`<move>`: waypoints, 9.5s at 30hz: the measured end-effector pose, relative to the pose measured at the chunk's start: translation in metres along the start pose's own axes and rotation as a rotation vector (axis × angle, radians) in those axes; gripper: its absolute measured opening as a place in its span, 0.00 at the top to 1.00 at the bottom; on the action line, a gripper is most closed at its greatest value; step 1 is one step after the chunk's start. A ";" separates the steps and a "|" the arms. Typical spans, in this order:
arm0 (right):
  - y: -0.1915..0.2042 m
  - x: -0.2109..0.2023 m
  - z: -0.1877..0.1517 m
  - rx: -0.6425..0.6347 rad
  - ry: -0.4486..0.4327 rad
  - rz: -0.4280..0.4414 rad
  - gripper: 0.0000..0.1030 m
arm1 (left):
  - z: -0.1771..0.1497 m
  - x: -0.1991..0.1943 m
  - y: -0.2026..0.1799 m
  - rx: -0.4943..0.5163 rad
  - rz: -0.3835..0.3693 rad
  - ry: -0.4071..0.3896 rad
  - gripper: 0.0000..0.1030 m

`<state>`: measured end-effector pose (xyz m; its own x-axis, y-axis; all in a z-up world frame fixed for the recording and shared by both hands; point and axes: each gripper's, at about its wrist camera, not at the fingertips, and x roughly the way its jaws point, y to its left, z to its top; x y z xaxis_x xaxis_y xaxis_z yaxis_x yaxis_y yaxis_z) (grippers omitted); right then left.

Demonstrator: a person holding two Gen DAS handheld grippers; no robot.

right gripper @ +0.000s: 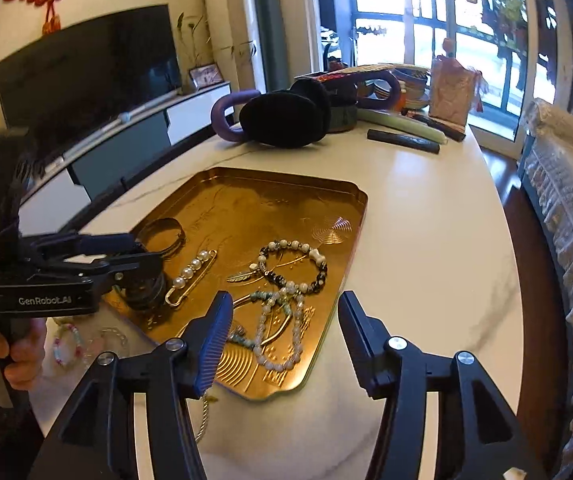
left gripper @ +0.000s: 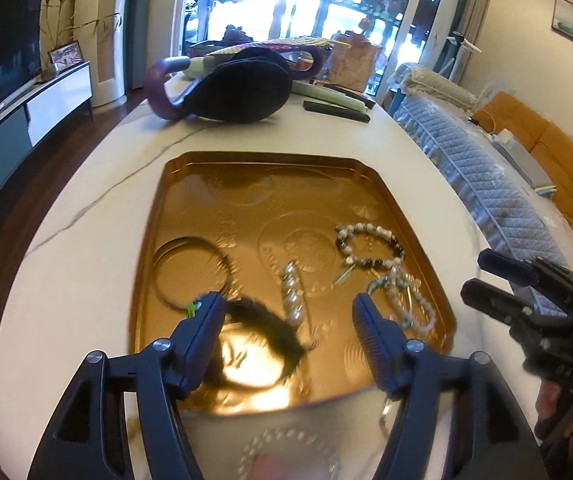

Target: Organize jewelry

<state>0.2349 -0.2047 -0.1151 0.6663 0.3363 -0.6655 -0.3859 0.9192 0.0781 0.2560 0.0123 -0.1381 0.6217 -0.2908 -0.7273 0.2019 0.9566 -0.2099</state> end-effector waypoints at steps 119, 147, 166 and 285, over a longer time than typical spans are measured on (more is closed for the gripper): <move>0.061 0.030 -0.054 -0.236 0.178 0.076 0.87 | -0.073 -0.011 -0.034 0.265 -0.014 0.173 0.72; 0.061 -0.021 -0.027 -0.182 0.000 0.059 1.00 | -0.067 -0.004 -0.021 0.159 0.035 0.184 0.46; 0.065 -0.055 0.001 -0.139 -0.121 0.075 1.00 | -0.062 -0.008 -0.030 0.142 -0.033 0.146 0.94; 0.057 0.007 -0.063 -0.116 0.141 -0.053 0.95 | -0.099 -0.046 0.029 0.030 0.044 0.132 0.76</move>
<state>0.1774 -0.1634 -0.1616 0.5946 0.2481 -0.7647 -0.4290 0.9024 -0.0408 0.1587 0.0550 -0.1753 0.5258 -0.2417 -0.8156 0.2005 0.9670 -0.1573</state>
